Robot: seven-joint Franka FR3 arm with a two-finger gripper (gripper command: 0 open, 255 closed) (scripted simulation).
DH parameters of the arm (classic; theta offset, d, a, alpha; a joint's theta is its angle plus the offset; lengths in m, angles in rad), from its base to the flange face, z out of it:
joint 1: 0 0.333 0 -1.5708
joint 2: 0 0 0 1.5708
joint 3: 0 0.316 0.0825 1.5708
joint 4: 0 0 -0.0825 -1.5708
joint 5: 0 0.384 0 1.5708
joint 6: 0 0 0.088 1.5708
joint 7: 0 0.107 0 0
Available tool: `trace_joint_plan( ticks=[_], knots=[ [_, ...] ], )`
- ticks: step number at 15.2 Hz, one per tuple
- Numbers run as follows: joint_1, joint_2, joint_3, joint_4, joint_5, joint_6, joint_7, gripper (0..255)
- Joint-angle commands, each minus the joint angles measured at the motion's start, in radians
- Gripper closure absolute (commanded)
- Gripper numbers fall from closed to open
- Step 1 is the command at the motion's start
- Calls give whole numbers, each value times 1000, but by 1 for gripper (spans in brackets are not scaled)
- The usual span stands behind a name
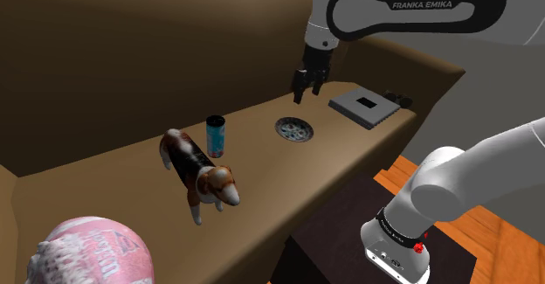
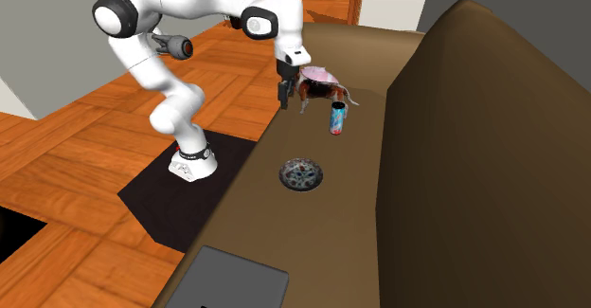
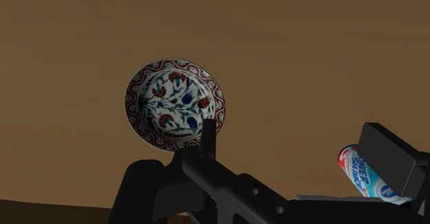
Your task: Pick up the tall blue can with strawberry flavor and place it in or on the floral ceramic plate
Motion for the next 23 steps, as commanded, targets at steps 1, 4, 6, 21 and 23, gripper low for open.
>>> trace_joint_plan(
  ticks=[1,4,6,21,23],
  knots=[
    [9,61,24,31,5,32,25,0],
    [21,161,57,98,3,68,61,0],
    [29,230,79,148,-3,88,86,0],
    [153,791,170,696,-144,94,267,0],
    [154,793,169,686,-145,106,267,0]
  ],
)
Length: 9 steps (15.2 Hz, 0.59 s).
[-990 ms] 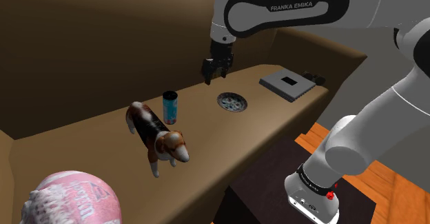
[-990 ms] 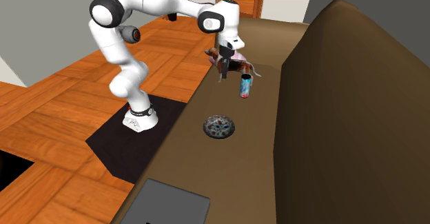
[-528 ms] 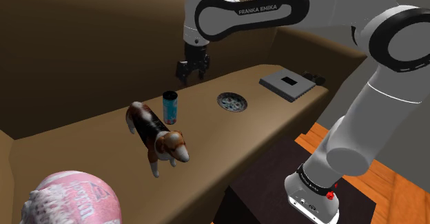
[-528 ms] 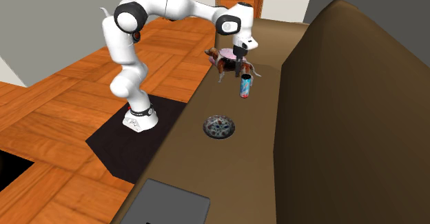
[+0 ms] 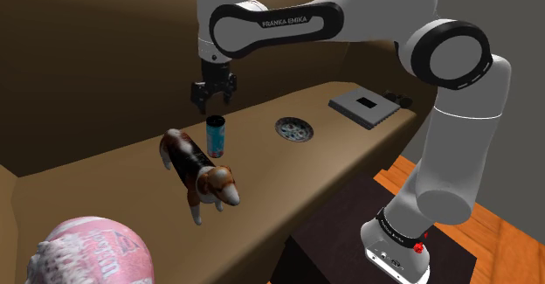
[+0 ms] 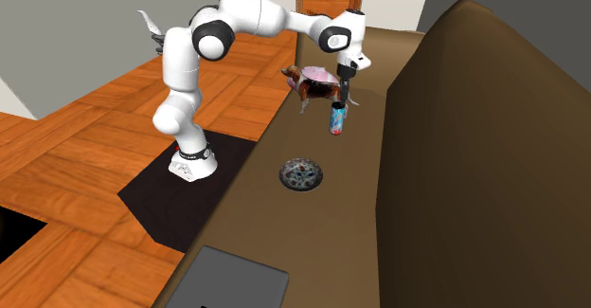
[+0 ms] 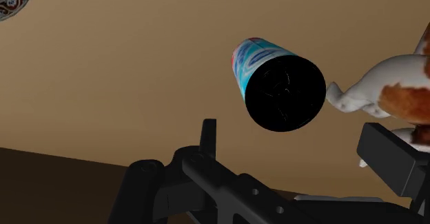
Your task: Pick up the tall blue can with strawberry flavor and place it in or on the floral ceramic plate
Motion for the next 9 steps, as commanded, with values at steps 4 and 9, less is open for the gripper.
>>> trace_joint_plan(
  ticks=[4,9],
  knots=[
    [3,22,-2,-34,-8,55,6,0],
    [3,30,-4,-57,-12,86,9,0]
  ],
)
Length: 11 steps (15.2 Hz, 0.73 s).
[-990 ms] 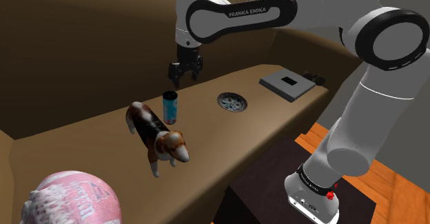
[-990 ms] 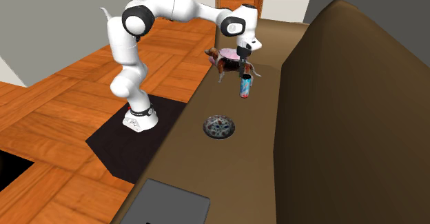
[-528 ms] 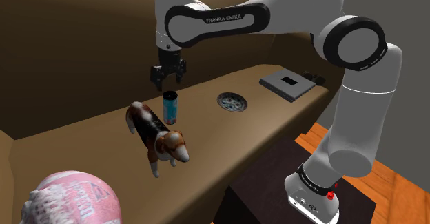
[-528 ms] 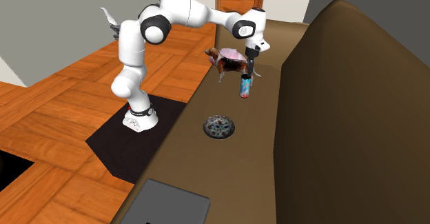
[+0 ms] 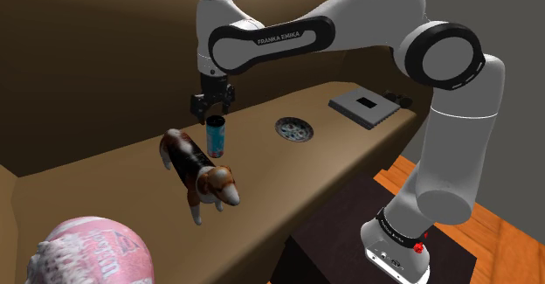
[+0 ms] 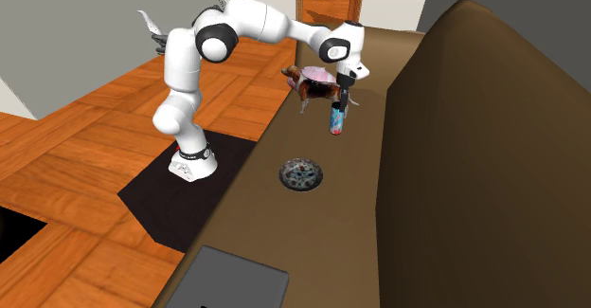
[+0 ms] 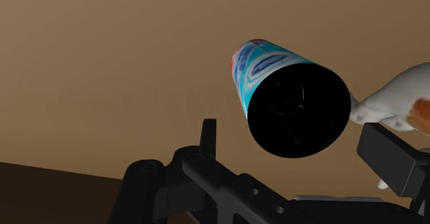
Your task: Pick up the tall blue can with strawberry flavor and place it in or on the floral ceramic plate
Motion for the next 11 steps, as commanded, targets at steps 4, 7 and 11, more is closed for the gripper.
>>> trace_joint_plan(
  ticks=[4,7,11],
  knots=[
    [0,1,0,-1,0,2,0,0],
    [0,0,0,-1,0,2,0,255],
    [0,1,0,-1,0,2,0,255]
  ],
)
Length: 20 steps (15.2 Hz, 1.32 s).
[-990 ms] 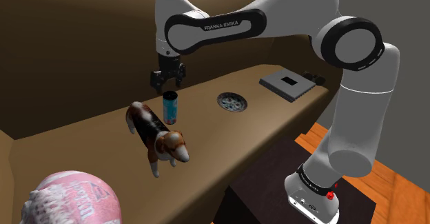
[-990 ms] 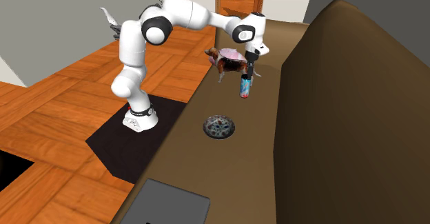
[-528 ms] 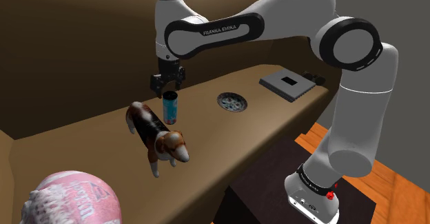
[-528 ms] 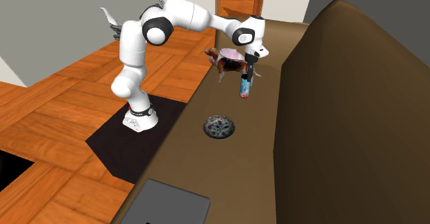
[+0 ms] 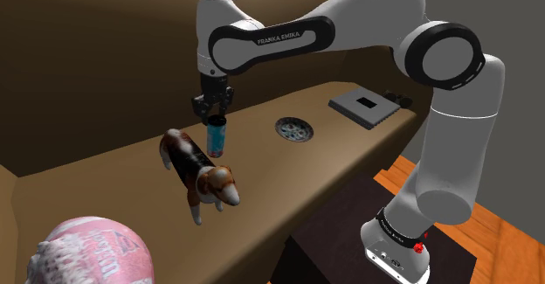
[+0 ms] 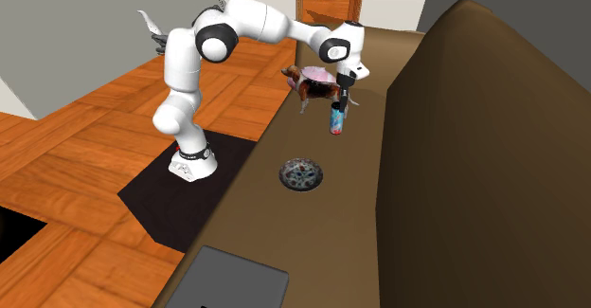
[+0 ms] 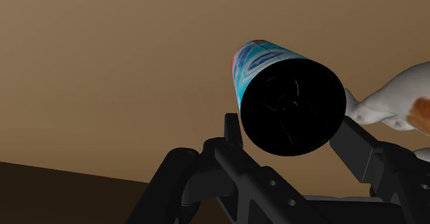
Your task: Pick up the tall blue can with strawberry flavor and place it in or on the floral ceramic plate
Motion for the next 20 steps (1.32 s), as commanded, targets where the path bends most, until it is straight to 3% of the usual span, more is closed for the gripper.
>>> trace_joint_plan(
  ticks=[1,4,20],
  knots=[
    [0,1,0,0,0,0,0,255],
    [0,0,0,-1,0,0,0,255],
    [5,-28,7,175,14,-203,-11,255]
  ],
)
